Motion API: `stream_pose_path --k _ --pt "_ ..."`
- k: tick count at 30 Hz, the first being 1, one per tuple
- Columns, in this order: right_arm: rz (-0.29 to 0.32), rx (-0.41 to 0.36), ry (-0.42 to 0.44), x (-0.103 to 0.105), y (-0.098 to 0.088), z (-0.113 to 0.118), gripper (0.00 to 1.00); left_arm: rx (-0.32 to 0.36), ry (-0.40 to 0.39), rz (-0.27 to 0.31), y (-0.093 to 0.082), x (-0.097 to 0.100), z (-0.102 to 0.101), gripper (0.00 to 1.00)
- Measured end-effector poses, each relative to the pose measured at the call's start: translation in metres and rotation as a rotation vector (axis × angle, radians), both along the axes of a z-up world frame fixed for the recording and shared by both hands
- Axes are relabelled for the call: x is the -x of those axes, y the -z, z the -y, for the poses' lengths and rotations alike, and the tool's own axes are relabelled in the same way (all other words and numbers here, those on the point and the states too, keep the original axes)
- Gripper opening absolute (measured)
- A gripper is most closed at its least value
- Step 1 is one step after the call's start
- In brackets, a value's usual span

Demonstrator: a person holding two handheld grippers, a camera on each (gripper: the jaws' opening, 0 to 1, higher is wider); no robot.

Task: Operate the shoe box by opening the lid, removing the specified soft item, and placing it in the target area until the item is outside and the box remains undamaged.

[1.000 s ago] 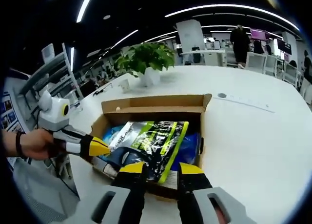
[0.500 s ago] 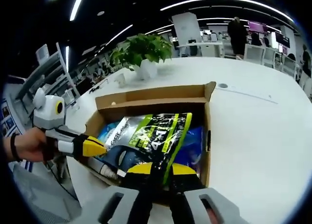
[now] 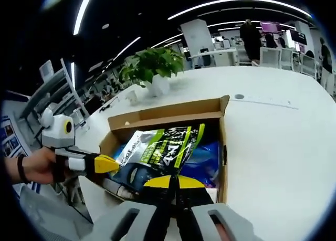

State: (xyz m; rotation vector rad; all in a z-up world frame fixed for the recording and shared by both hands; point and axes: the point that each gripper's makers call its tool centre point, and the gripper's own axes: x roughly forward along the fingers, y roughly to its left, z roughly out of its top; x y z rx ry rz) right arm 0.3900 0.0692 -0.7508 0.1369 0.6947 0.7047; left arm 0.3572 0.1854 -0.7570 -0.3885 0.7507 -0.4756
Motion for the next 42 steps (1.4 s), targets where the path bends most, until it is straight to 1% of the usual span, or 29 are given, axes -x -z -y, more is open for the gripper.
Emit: stream_pose_path --k 4,8,11,17,19,21,23,30,33,37,42 --pt "0.027 -0.012 0.001 0.004 -0.013 0.004 0.00 -0.007 0.016 0.021 -0.009 0.001 0.006 0.00" --pt "0.045 -0.016 0.017 0.005 -0.020 0.016 0.00 -0.007 0.042 0.052 -0.022 -0.001 0.019 0.00" --pt "0.059 -0.020 0.036 0.007 -0.026 0.030 0.00 -0.009 0.062 0.068 -0.028 -0.002 0.029 0.00" --pt "0.070 -0.020 0.083 0.014 -0.034 0.060 0.00 -0.016 0.136 0.095 -0.037 -0.001 0.061 0.00" --pt "0.073 -0.019 0.105 0.013 -0.034 0.075 0.00 -0.014 0.159 0.102 -0.039 0.000 0.074 0.00" --pt "0.077 -0.022 0.127 0.018 -0.036 0.087 0.00 -0.019 0.184 0.110 -0.041 0.001 0.086 0.00" --pt "0.073 -0.020 0.147 0.017 -0.036 0.102 0.00 -0.032 0.219 0.117 -0.041 0.003 0.100 0.00" --pt "0.065 -0.018 0.209 0.034 -0.035 0.140 0.00 -0.047 0.299 0.128 -0.043 0.005 0.140 0.00" --pt "0.056 -0.010 0.240 0.038 -0.030 0.160 0.00 -0.067 0.344 0.132 -0.041 0.009 0.160 0.00" --pt "0.042 -0.007 0.275 0.046 -0.025 0.180 0.00 -0.089 0.388 0.137 -0.038 0.013 0.181 0.00" --pt "0.025 0.001 0.310 0.057 -0.016 0.206 0.00 -0.097 0.435 0.127 -0.032 0.018 0.207 0.00"
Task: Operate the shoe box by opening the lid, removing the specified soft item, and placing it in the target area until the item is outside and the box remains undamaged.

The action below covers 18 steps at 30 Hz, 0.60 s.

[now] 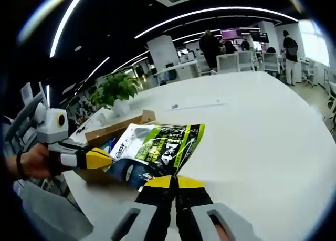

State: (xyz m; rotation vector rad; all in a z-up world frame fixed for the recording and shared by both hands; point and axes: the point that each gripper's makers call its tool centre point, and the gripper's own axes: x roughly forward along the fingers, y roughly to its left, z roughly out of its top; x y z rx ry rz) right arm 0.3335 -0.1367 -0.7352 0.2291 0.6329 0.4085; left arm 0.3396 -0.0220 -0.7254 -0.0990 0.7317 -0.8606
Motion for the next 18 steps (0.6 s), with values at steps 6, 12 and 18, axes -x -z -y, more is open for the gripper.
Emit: stream_pose_path --k 6,12,18 --pt "-0.023 0.002 0.028 0.009 0.011 0.021 0.00 -0.041 0.046 -0.014 0.017 0.003 0.022 0.00" --pt "-0.055 -0.007 0.042 0.012 0.030 0.036 0.00 -0.069 0.055 -0.058 0.034 0.012 0.033 0.00" --pt "-0.104 -0.007 0.040 0.019 0.056 0.038 0.00 -0.112 0.048 -0.108 0.063 0.015 0.034 0.00"
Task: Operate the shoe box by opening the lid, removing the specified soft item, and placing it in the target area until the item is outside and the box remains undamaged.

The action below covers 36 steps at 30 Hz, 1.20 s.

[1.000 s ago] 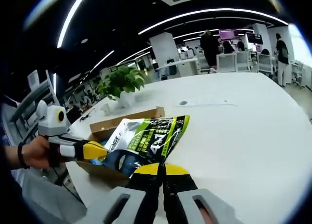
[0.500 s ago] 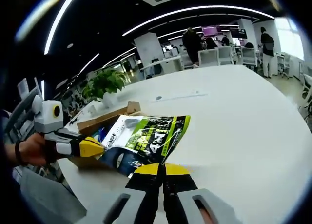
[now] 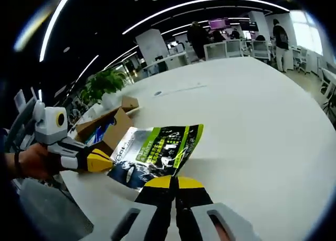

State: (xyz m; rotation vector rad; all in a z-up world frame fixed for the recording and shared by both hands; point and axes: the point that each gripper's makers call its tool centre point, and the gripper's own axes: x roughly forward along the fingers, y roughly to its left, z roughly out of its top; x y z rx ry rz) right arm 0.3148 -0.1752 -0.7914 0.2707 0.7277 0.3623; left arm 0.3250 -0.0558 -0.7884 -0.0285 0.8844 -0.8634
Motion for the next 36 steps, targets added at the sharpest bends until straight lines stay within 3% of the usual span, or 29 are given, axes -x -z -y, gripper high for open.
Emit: stream_pose_path --k 14,25,36 --pt "-0.074 -0.001 -0.009 0.006 0.033 -0.002 0.00 -0.065 -0.057 -0.058 0.036 0.009 -0.007 0.00" --pt "-0.086 -0.002 0.020 0.002 0.038 0.000 0.00 -0.048 -0.129 -0.083 0.040 0.002 -0.007 0.01" --pt "-0.087 -0.020 0.079 0.002 0.042 0.005 0.00 -0.057 -0.186 -0.054 0.035 -0.009 -0.022 0.04"
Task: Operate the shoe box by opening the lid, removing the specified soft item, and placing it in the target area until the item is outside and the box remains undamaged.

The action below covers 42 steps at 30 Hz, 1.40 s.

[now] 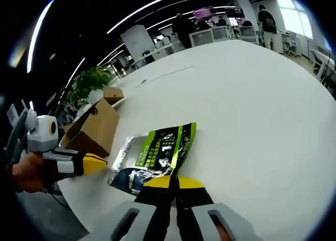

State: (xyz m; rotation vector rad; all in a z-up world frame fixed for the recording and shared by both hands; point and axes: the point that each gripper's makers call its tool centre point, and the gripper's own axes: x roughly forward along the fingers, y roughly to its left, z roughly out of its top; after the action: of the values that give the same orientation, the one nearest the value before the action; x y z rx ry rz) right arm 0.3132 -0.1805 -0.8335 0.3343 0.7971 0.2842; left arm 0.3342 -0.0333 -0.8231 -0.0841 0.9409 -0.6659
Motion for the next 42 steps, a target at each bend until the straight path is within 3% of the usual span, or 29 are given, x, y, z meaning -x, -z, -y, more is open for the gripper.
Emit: stream_pose_path --k 11,13,22,31,42 --pt "0.000 0.005 0.005 -0.004 -0.001 -0.002 0.00 0.034 0.021 0.009 -0.012 0.003 -0.005 0.07" --pt "0.004 0.016 0.000 -0.005 -0.004 -0.001 0.02 0.078 0.038 0.016 -0.021 0.006 -0.002 0.07" --pt "0.015 0.040 0.002 -0.004 -0.015 0.009 0.05 0.052 0.129 0.066 -0.036 0.022 -0.023 0.09" --pt "0.059 0.055 -0.010 -0.007 -0.033 0.009 0.06 0.047 0.125 0.123 -0.057 0.032 -0.065 0.10" --pt "0.096 0.077 -0.115 -0.009 -0.050 -0.024 0.08 0.048 0.030 0.178 -0.080 0.036 -0.133 0.09"
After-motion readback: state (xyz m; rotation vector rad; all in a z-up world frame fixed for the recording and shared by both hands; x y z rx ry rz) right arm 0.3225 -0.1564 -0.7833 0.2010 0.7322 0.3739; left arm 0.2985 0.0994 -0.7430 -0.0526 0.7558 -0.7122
